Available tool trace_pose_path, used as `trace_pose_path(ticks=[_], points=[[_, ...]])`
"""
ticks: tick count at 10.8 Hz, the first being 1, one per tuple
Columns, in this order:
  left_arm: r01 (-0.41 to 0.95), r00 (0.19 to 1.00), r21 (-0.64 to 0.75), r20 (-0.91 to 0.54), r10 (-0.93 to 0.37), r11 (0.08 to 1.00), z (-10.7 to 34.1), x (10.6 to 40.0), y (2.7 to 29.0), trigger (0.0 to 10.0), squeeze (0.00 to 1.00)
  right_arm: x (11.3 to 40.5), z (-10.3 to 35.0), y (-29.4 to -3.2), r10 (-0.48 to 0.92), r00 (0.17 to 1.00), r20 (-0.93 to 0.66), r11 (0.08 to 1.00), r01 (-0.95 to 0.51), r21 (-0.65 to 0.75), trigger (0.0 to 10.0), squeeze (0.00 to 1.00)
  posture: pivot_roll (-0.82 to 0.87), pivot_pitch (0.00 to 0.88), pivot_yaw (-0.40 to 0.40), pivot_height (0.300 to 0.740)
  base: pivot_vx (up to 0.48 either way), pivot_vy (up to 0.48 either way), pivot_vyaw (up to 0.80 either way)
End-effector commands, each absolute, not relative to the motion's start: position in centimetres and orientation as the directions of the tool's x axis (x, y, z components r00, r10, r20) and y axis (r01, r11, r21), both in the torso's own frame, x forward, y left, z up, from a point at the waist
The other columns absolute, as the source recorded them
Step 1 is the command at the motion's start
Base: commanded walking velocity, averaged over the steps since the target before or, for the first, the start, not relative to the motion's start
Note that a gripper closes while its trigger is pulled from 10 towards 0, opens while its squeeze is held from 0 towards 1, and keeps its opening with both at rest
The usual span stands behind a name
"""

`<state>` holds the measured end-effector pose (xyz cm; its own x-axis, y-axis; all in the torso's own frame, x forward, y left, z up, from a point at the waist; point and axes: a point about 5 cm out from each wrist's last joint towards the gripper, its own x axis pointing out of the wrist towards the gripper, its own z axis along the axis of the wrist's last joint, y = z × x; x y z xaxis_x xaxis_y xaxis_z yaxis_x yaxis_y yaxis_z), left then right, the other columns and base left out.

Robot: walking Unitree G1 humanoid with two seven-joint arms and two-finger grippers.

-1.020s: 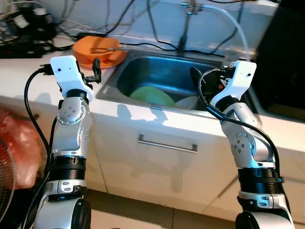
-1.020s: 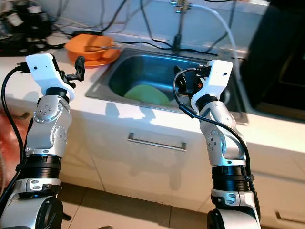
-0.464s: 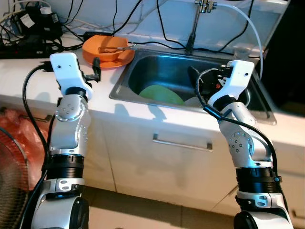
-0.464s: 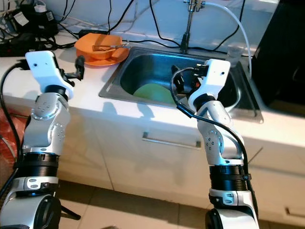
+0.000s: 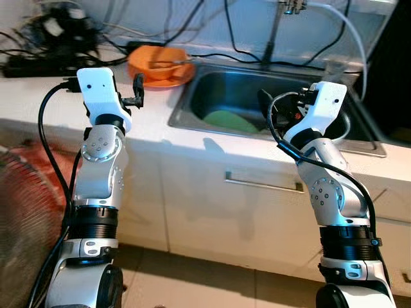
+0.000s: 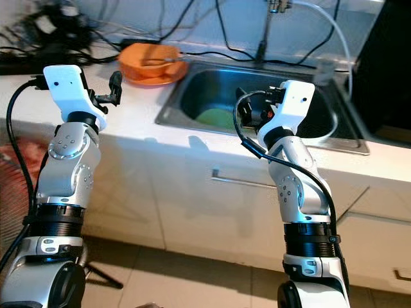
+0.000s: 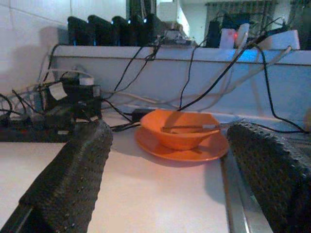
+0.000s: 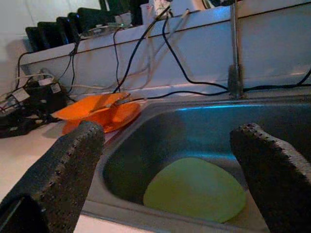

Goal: Kitchen organization

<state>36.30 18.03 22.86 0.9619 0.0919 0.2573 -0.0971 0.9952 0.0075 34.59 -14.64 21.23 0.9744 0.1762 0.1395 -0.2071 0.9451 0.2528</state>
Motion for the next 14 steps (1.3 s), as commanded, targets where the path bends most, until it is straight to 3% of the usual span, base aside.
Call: trace_pose_path(ticks=[1, 8, 14], points=[[-0.071, 0.954, 0.021, 0.293, 0.061, 0.997, 23.8, 36.3, 17.4, 10.0, 0.0, 34.6, 22.1, -15.3, 0.147, 0.973, 0.176, 0.956, -0.186, 0.227, 10.0, 0.0, -0.05, 0.013, -0.007, 0.74, 0.319, 0.0, 0.0], [-0.113, 0.95, 0.032, 0.297, 0.098, 0.993, 23.8, 36.0, 17.9, 10.0, 0.0, 34.1, 23.3, -13.7, 0.281, 0.933, 0.227, 0.939, -0.316, 0.136, 10.0, 0.0, -0.05, 0.011, -0.009, 0.74, 0.415, 0.0, 0.0], [-0.1, 0.961, 0.012, 0.261, 0.093, 0.995, 23.1, 35.9, 17.6, 10.0, 0.0, 33.8, 23.0, -13.2, 0.295, 0.934, 0.199, 0.938, -0.323, 0.128, 10.0, 0.0, -0.05, 0.02, -0.01, 0.74, 0.439, 0.0, 0.0]])
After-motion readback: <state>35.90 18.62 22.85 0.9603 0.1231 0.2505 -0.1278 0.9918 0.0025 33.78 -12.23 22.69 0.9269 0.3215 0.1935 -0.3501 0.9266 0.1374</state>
